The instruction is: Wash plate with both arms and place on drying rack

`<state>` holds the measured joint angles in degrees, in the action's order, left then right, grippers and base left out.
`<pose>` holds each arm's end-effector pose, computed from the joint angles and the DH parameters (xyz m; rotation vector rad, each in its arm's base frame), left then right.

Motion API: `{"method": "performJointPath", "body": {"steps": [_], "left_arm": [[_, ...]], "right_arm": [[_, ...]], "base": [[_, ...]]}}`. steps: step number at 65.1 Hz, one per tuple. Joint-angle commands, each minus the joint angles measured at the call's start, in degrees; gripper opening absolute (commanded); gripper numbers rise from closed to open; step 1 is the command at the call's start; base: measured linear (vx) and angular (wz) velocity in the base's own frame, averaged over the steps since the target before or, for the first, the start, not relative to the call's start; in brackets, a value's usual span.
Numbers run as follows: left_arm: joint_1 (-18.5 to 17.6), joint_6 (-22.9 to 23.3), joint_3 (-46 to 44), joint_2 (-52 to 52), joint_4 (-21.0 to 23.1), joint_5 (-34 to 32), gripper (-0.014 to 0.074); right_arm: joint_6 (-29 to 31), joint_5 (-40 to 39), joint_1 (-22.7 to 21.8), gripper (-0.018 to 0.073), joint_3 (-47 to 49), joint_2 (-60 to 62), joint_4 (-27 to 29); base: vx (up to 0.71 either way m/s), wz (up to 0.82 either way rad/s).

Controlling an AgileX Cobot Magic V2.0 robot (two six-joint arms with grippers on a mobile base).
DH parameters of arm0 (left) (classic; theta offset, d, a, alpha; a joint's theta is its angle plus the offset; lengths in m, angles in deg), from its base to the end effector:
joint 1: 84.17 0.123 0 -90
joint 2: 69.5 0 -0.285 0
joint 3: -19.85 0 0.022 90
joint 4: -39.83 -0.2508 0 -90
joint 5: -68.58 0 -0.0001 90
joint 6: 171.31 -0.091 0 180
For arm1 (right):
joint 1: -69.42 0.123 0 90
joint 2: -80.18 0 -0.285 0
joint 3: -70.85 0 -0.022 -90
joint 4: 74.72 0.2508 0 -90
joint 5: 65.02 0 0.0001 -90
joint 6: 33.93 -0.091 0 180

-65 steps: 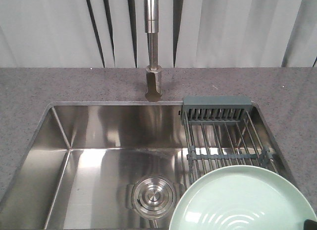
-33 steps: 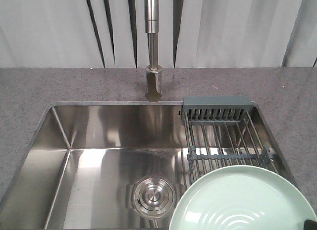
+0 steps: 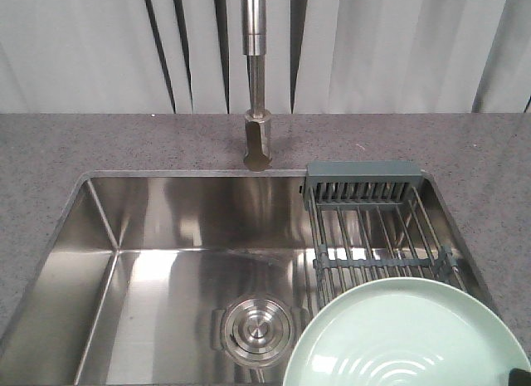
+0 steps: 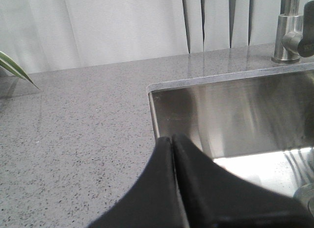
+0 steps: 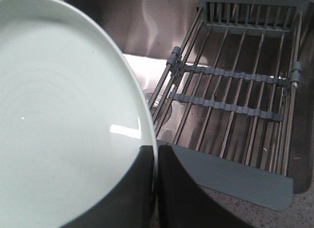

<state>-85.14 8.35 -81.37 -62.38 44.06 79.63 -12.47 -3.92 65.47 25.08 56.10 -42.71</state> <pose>0.0561 -0.0022 0.1871 -0.0314 1.6918 -0.0745 0.0350 0.0399 0.2980 -0.2778 2.1453 0.4462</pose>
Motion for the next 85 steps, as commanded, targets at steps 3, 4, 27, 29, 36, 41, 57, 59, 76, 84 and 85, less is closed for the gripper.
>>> {"method": "performJointPath", "body": {"steps": [3, 4, 27, 29, 36, 41, 57, 59, 76, 84, 85], "left_arm": [[-0.01, 0.34, -1.51, -0.80, 3.22, -4.40, -0.0006], [-0.01, 0.34, -1.51, -0.80, 4.16, -4.40, -0.0006], [-0.01, 6.35, -1.51, -0.80, 31.79, -4.66, -0.0006], [-0.01, 6.35, -1.51, -0.80, 32.30, -4.76, -0.0006], [-0.01, 7.15, -1.96, -0.80, 34.54, -4.63, -0.0006], [-0.01, 9.84, -2.05, -0.80, 40.04, -5.09, -0.0006], [-0.01, 13.44, -2.05, -0.80, 56.23, -4.94, -0.0006], [-0.01, 13.88, -2.05, -0.80, 59.80, -4.81, -0.0006], [-0.01, 0.89, -8.28, -0.80, 76.76, -1.79, 0.0000], [-0.01, -14.70, -16.46, 0.19, 76.68, -1.79, 0.0015], [-0.01, -16.27, -17.36, 0.59, 76.68, -1.79, 0.0017]], "right_arm": [[-0.03, -3.34, -0.31, -0.0004, 1.31, -0.61, 1.66], [-0.03, -3.34, -0.31, -0.0004, 1.31, -0.61, 1.66], [-0.03, -3.34, -0.31, -0.0004, 1.31, -0.61, 1.66], [-0.03, -3.34, -0.31, -0.0004, 1.31, -0.61, 1.66], [-0.03, -3.34, -0.31, -0.0004, 1.31, -0.61, 1.66], [-0.03, -3.34, -0.31, -0.0004, 1.31, -0.61, 1.66], [-0.03, -3.34, -0.31, -0.0004, 1.31, -0.61, 1.66], [-0.03, -3.34, -0.31, -0.0004, 1.31, -0.61, 1.66], [-0.03, -3.34, -0.31, -0.0004, 1.31, -0.61, 1.66], [-0.03, -3.34, -0.31, -0.0004, 1.31, -0.61, 1.66], [-0.03, -3.34, -0.31, -0.0004, 1.31, -0.61, 1.66]], "base": [[0.00, 0.00], [0.00, 0.00], [0.00, 0.00], [0.00, 0.00], [0.00, 0.00], [0.00, 0.00], [0.00, 0.00], [0.00, 0.00], [0.00, 0.00], [0.00, 0.00], [0.00, 0.00]]}}
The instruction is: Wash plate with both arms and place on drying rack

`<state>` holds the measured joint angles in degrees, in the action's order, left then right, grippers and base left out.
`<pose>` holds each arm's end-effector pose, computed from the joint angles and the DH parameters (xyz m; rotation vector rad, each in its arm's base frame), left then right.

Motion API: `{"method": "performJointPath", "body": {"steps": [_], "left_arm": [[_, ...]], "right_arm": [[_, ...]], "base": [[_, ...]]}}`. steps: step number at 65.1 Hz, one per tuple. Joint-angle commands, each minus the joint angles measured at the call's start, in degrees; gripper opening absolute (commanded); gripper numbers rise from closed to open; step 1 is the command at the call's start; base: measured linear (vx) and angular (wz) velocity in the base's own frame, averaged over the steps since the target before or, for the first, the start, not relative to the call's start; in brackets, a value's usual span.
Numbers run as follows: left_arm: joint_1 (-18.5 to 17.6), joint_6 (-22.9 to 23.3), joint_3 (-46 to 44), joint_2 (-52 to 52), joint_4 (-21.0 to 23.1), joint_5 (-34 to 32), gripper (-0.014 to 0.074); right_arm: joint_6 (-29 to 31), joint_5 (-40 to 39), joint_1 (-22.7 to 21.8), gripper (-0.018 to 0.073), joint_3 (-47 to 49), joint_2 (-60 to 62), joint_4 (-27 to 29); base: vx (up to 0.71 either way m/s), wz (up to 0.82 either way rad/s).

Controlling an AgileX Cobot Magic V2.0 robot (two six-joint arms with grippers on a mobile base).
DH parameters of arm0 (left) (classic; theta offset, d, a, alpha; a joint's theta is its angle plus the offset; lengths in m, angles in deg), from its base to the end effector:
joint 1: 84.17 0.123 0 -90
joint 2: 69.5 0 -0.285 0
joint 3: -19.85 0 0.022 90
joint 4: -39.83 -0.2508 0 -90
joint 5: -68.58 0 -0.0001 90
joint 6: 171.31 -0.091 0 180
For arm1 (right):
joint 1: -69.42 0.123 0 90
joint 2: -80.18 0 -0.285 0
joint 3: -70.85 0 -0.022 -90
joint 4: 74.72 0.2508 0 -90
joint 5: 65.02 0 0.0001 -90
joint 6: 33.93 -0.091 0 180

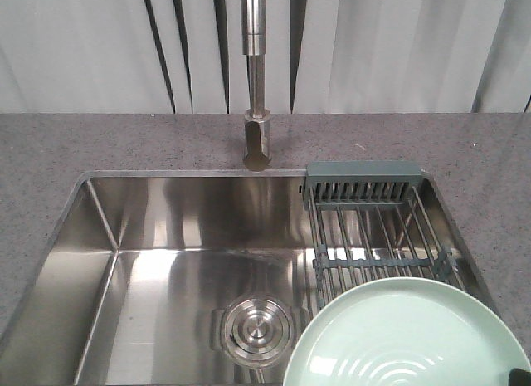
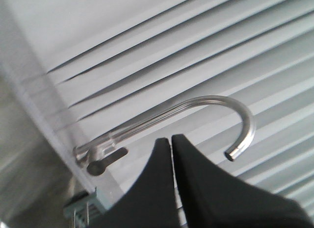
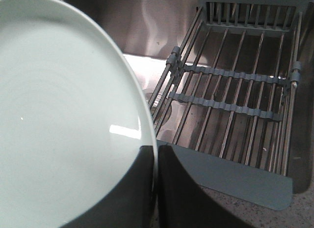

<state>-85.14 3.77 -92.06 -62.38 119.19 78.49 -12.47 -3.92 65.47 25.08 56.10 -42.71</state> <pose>0.0412 -0.0162 0.2637 -0.7401 1.2539 -1.2077 0.0350 0.0399 0.2980 -0.2778 2.1453 0.4462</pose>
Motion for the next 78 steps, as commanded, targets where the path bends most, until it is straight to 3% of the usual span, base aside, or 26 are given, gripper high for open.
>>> {"method": "performJointPath", "body": {"steps": [1, 13, 27, 37, 53, 66, 78], "left_arm": [[-0.01, -13.12, -7.55, 1.06, 1.55, -0.65, 0.0023], [-0.01, -24.26, -18.01, 12.80, 1.60, 5.24, 0.0129], [-0.01, -31.78, -28.10, 32.47, 1.60, 14.18, 0.0358], [-0.01, -35.66, -36.20, 47.93, 1.68, 23.60, 0.0469], [-0.01, -43.68, -50.81, 71.86, 6.29, 35.13, 0.0484], [-0.13, -46.60, -63.96, 89.83, 10.32, 47.58, 0.0484], [-3.09, -46.60, -78.75, 104.57, 10.97, 55.95, 0.0484]], "right_arm": [[-0.03, -3.34, -0.31, -0.0004, 1.31, -0.61, 1.66], [-0.03, -3.34, -0.31, -0.0004, 1.31, -0.61, 1.66], [-0.03, -3.34, -0.31, -0.0004, 1.31, -0.61, 1.66], [-0.03, -3.34, -0.31, -0.0004, 1.31, -0.61, 1.66], [-0.03, -3.34, -0.31, -0.0004, 1.31, -0.61, 1.66], [-0.03, -3.34, -0.31, -0.0004, 1.31, -0.61, 1.66], [-0.03, -3.27, -0.31, -0.0004, 1.31, -0.61, 1.66]], "base": [[0.00, 0.00], [0.00, 0.00], [0.00, 0.00], [0.00, 0.00], [0.00, 0.00], [0.00, 0.00], [0.00, 0.00]]}}
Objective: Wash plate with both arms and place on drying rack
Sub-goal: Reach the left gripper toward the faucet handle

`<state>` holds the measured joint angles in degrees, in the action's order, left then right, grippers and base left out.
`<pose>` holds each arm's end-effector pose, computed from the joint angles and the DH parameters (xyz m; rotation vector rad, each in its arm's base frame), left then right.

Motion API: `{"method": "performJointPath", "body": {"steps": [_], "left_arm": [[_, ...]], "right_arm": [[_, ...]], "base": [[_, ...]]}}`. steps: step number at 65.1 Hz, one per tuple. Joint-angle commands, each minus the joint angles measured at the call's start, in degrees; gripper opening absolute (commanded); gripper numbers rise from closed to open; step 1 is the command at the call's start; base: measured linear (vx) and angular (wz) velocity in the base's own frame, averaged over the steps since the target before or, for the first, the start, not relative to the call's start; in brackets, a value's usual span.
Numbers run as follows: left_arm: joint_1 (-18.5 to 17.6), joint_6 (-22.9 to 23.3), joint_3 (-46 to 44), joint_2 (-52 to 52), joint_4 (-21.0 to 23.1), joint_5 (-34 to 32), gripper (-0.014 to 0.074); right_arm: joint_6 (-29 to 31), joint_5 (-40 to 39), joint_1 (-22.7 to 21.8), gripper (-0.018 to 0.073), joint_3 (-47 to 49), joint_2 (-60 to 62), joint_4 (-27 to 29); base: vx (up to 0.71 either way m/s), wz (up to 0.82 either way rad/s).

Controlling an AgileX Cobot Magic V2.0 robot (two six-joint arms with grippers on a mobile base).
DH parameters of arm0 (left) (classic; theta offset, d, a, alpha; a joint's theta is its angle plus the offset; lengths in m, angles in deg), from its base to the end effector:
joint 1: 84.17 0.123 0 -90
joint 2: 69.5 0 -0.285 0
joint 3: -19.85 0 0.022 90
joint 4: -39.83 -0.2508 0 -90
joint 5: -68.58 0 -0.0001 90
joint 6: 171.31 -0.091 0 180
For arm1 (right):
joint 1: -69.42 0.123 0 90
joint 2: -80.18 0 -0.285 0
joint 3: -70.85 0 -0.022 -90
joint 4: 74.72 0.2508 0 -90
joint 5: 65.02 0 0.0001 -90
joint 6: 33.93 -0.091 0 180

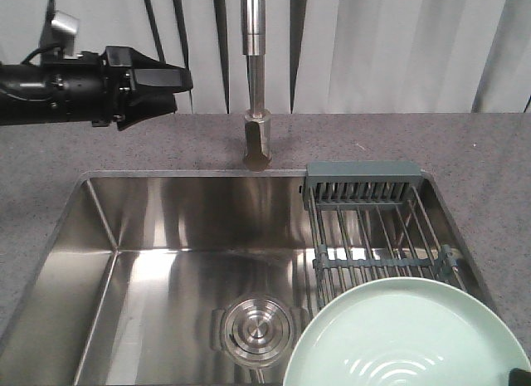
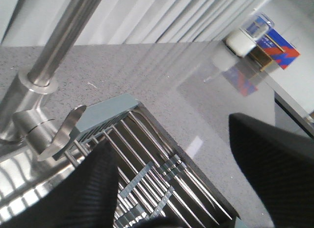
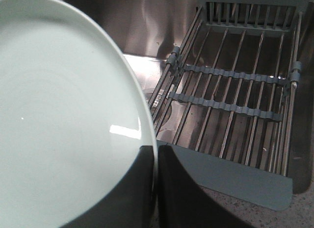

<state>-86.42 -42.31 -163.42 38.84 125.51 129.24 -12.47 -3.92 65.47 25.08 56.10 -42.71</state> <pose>0.3756 -0.0940 0.3322 0.2504 1.9900 -1.3928 0.0350 0.0399 0.2980 -0.2778 2.1453 0.4462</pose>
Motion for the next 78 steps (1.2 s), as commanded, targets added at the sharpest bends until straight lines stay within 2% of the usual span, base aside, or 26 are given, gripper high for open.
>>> {"method": "performJointPath", "body": {"steps": [1, 16, 27, 49, 78], "left_arm": [[-2.06, -0.52, -8.51, 4.27, 4.65, 5.38, 0.0484], [-5.06, 1.22, -25.29, 15.60, 4.17, 4.38, 0.0484], [-6.22, 4.18, -31.85, 20.24, 3.28, 2.95, 0.0484], [-8.35, 4.61, -34.17, 24.46, 3.28, 0.63, 0.0484], [-9.97, 4.61, -34.17, 26.12, 3.72, 1.32, 0.0484]], "right_arm": [[-0.03, -3.27, -0.31, -0.0004, 1.31, -0.61, 1.66], [-0.03, -3.27, -0.31, -0.0004, 1.31, -0.61, 1.66], [-0.03, -3.33, -0.31, -0.0004, 1.31, -0.61, 1.66], [-0.03, -3.27, -0.31, -0.0004, 1.31, -0.61, 1.66], [-0.03, -3.27, -0.31, -0.0004, 1.31, -0.61, 1.66]], "base": [[0.00, 0.00], [0.00, 0.00], [0.00, 0.00], [0.00, 0.00], [0.00, 0.00]]}}
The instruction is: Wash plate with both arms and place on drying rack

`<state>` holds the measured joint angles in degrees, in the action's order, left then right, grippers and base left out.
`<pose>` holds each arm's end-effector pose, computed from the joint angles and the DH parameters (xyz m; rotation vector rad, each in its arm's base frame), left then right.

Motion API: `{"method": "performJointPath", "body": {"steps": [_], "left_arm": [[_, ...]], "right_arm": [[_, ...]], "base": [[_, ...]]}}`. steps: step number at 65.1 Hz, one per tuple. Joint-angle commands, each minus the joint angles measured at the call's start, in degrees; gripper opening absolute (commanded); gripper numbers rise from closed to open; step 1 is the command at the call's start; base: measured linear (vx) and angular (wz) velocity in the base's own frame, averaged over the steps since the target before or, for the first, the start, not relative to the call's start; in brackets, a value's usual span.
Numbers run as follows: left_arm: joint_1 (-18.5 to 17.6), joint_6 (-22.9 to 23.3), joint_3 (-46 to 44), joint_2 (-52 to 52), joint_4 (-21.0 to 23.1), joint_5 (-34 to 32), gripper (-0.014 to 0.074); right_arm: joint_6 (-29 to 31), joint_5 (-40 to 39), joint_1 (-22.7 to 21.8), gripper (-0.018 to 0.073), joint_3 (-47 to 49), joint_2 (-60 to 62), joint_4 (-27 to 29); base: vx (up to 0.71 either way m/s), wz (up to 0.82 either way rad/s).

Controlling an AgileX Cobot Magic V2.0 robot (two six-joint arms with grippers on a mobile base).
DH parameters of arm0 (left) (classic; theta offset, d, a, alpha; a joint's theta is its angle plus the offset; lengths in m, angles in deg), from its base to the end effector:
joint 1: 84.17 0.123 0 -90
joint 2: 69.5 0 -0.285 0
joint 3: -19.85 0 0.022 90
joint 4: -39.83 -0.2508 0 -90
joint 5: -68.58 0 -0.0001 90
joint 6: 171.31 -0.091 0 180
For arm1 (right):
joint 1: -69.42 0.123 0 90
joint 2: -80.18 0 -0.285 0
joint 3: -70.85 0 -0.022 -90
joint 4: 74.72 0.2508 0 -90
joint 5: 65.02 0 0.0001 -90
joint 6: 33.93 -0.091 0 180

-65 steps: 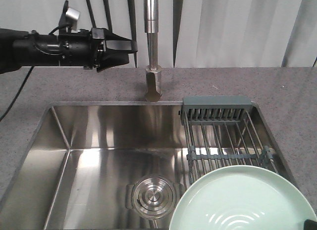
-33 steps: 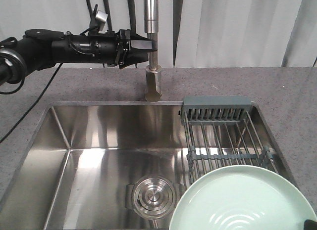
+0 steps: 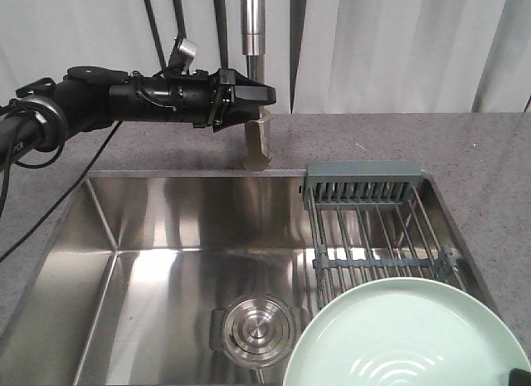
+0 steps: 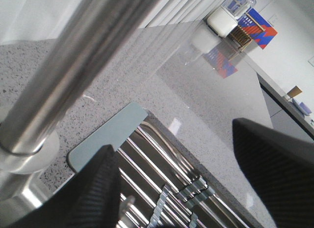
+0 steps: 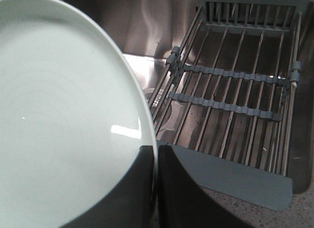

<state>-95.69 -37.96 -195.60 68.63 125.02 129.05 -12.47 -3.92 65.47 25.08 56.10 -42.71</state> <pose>0.4780 -0.1780 0.2633 0.3756 2.0104 -1.5165 0.0350 0.0399 0.2980 -0.2778 2.1453 0.4462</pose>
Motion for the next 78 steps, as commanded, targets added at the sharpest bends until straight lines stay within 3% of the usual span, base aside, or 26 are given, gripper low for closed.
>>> {"method": "performJointPath", "body": {"steps": [1, 24, 46, 59, 71, 78], "left_arm": [[-0.76, 0.26, -1.98, -3.67, 4.21, 1.63, 0.0484], [-0.89, 1.84, -1.98, -3.67, 3.46, 8.55, 0.0481], [-0.89, 5.91, -1.98, -3.67, -5.27, 11.00, 0.0481], [-0.82, 6.09, -1.98, -3.87, -4.33, 10.91, 0.0473], [0.46, 6.53, -4.37, -4.65, -4.90, 9.88, 0.0400], [2.38, 9.69, -7.50, -4.65, -6.49, 11.80, 0.0302]], "right_arm": [[-0.03, -3.27, -0.31, -0.0004, 1.31, -0.61, 1.66], [-0.03, -3.27, -0.31, -0.0004, 1.31, -0.61, 1.66], [-0.03, -3.27, -0.31, -0.0004, 1.31, -0.61, 1.66], [-0.03, -3.27, -0.31, -0.0004, 1.31, -0.61, 1.66], [-0.03, -3.27, -0.31, -0.0004, 1.31, -0.61, 1.66], [-0.03, -3.27, -0.31, -0.0004, 1.31, -0.61, 1.66]], "base": [[0.00, 0.00], [0.00, 0.00], [0.00, 0.00], [0.00, 0.00], [0.00, 0.00], [0.00, 0.00]]}}
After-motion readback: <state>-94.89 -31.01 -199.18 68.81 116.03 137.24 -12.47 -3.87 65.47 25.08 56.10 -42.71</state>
